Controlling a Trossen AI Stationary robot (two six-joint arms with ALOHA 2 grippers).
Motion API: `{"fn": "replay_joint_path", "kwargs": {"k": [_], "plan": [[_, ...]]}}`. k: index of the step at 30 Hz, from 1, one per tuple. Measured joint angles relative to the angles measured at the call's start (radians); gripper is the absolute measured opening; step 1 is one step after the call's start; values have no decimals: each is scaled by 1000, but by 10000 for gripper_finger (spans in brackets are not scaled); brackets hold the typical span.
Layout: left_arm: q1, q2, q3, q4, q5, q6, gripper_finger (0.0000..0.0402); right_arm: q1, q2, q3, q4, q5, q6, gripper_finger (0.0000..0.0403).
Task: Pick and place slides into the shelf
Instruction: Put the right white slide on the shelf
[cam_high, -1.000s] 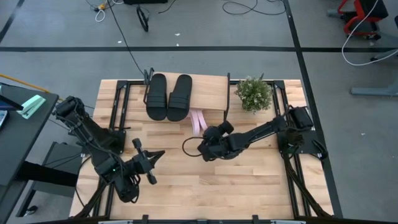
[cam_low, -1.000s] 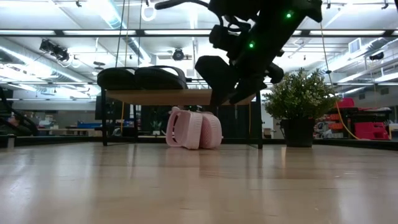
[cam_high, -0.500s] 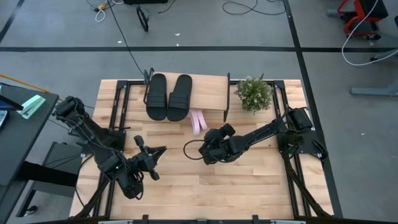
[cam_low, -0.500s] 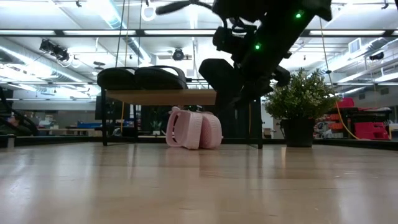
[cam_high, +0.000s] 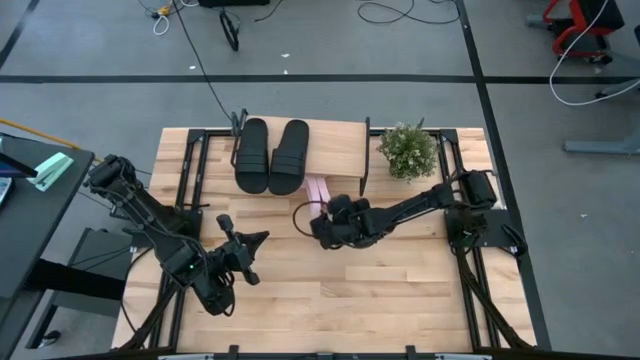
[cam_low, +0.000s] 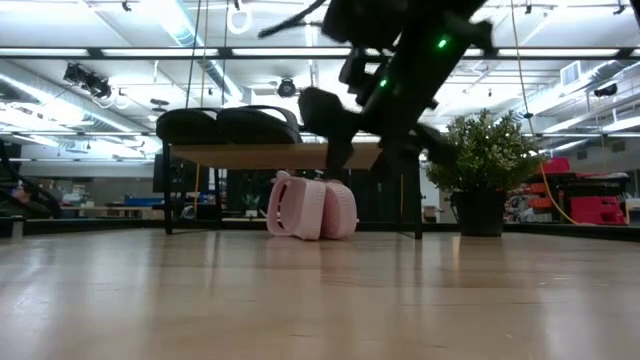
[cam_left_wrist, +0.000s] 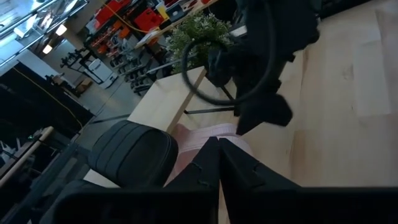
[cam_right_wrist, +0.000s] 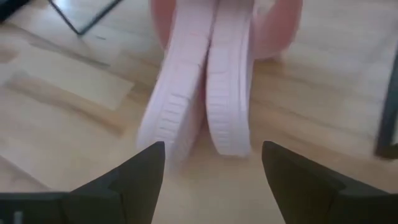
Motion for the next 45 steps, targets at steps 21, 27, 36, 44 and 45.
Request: {"fn": "replay_joint_path", "kwargs": {"k": [21,27,36,44,45], "plan": [[0,-1,0,-4,3,37,13,-8,31,0,202,-24,-42,274],[0,-1,0,-4,3,37,10,-8,31,0,129,-24,-61,274],[0,-1,0,-4,3,40,26,9,31,0,61,30,-131,274],[0,-1,0,-4,3,40,11,2,31,0,41,34,-273,274],[0,-1,0,-4,3,40,10,0,31,0,41,29,-274,274]]}}
